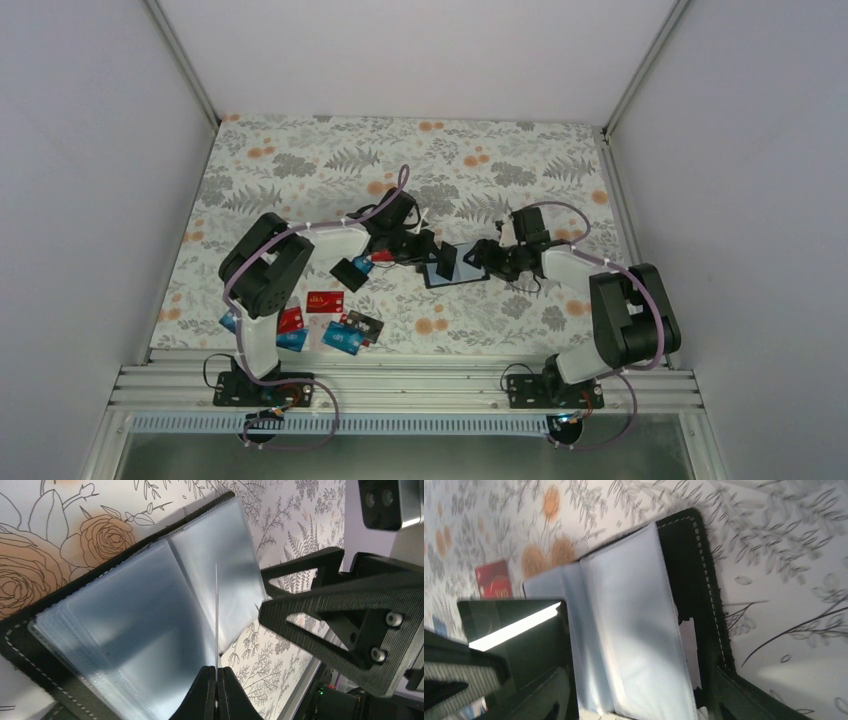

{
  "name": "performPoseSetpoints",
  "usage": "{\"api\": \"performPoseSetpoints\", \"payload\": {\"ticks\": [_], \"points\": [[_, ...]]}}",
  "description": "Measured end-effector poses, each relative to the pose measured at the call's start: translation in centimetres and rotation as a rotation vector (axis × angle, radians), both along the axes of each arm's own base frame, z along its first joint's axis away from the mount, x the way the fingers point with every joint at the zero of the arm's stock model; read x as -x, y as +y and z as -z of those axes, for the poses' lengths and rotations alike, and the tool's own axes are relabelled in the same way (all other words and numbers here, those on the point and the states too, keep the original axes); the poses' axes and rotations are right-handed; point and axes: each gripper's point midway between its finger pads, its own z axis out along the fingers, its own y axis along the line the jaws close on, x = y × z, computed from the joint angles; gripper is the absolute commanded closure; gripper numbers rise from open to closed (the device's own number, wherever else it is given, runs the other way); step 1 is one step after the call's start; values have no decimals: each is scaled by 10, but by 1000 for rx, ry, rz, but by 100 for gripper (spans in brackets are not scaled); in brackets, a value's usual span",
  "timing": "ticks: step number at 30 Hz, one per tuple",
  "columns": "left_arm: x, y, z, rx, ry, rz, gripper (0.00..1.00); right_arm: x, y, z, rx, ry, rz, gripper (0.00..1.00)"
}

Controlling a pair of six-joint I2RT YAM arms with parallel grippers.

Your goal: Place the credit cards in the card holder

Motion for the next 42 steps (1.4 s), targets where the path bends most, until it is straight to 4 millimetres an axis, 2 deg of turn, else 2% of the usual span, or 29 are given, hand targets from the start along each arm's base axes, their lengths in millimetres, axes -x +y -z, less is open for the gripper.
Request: {"api": "performPoseSetpoints", "payload": {"ticks": [4, 17, 23, 31, 42], "points": [[1, -3, -2, 14, 6, 11, 98, -9, -4, -5, 21, -26, 10, 17], [1, -4, 5, 5, 32, 13, 98, -22, -21, -4, 112, -60, 62, 16], [1, -4, 7, -1, 31, 19, 98, -25, -28, -1, 154, -66, 81, 19], [1, -3, 7, -5, 30, 18, 98, -26, -16, 1, 86, -84, 38, 22], [1, -3, 7, -4, 29, 18, 98, -7, 1, -1, -23, -72, -28, 24]]}}
